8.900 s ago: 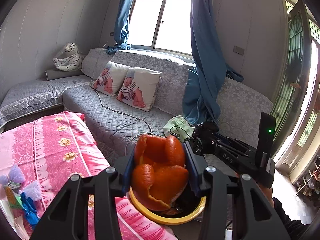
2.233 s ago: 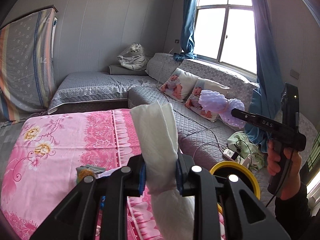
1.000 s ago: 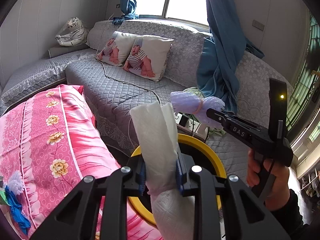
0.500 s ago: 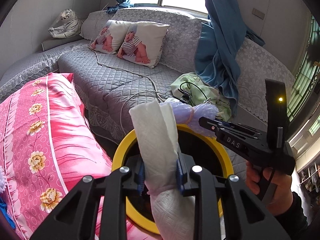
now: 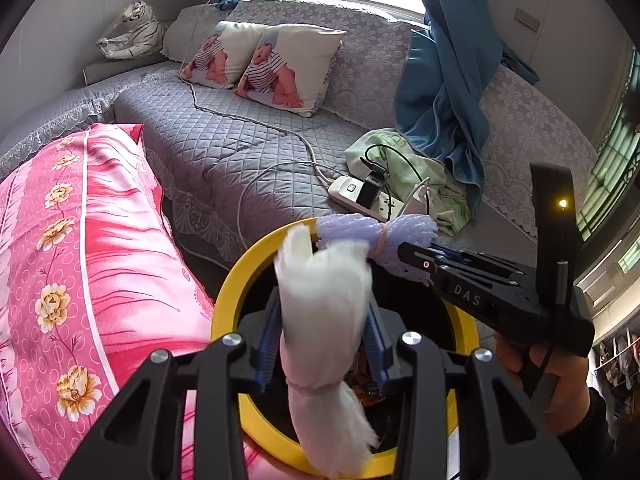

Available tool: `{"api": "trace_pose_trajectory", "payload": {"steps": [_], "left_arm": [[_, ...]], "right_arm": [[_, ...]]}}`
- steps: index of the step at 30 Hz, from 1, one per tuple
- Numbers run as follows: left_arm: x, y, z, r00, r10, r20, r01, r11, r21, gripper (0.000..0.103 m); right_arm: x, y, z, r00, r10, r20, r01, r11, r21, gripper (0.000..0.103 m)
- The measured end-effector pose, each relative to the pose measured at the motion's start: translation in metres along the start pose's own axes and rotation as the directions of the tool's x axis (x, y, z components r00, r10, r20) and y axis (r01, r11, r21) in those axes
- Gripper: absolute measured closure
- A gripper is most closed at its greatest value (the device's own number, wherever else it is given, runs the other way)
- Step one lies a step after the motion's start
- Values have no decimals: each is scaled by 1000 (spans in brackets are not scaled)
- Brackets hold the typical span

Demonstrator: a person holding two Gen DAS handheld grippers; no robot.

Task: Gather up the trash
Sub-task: 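Open both tools to drop the tissue and mesh puff into the bin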

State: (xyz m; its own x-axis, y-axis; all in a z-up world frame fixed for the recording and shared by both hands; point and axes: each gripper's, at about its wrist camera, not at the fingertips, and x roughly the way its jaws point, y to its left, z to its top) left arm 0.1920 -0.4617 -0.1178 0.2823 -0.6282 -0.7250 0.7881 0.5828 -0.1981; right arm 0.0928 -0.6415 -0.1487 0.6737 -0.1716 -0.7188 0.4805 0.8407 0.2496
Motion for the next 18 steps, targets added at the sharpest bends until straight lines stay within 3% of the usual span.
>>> {"api": "trace_pose_trajectory", "payload": {"steps": [3,14,18], "left_arm": [[-2,2,0,1000,-4,7,4,1000,-8,52],[-23,25,1,998,18,55,-14,997,-70,35],[-37,41,2,996,35,86,-26,994,-107,31]], "right_arm": [[1,-3,1,1000,12,-1,-12,1000,21,81],[-4,-7,3,1000,-10,-1,11,998,57,66],[-11,-3,5,1000,-10,11,10,999,46,65]]}}
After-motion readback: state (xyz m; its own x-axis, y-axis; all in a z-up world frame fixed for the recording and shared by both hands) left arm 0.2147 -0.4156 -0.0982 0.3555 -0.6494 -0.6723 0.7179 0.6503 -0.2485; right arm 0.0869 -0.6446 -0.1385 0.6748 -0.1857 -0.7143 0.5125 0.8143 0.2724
